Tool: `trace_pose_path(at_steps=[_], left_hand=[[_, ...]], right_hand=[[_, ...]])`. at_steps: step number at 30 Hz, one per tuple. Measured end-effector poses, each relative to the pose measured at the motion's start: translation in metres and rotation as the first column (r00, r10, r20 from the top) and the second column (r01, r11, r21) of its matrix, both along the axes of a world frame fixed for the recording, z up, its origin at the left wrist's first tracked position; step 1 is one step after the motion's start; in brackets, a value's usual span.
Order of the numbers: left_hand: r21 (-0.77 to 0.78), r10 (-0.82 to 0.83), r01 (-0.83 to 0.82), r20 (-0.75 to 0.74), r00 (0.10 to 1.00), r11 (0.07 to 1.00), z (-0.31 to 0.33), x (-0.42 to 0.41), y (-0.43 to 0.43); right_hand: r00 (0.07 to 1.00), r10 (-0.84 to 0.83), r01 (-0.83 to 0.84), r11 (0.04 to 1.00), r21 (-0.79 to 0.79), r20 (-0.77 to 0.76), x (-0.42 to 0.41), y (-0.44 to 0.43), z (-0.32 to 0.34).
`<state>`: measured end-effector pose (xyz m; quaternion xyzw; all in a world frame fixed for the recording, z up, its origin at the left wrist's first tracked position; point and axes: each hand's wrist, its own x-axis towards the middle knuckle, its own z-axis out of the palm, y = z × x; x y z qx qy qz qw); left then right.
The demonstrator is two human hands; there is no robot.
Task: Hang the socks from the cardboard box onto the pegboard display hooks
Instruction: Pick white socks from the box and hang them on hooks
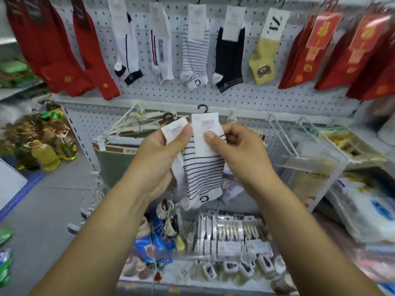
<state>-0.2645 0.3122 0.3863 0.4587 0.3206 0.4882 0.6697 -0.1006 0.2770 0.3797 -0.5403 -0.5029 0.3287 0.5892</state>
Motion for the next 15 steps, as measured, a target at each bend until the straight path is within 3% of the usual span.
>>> trace_pose_path(at_steps=[6, 11, 15], left_hand=[[0.067, 0.123, -0.121, -0.02, 0.992, 0.99, 0.028, 0.018, 0.046], [0.174, 0.302, -0.285, -0.082, 0.95, 0.943, 0.047, 0.024, 0.076], [0.235, 0.423, -0.387, -0.129, 0.897, 0.892, 0.057, 0.019, 0.097]], right_hand=[[0.997, 0.038, -0.033, 0.997, 0.074, -0.067, 0.034, 0.047, 0.036], [0.999, 0.038, -0.038, 0.988, 0.148, -0.001, 0.049, 0.095, 0.065], [0.988, 0.042, -0.063, 0.988, 0.14, 0.15, 0.053, 0.136, 0.086]])
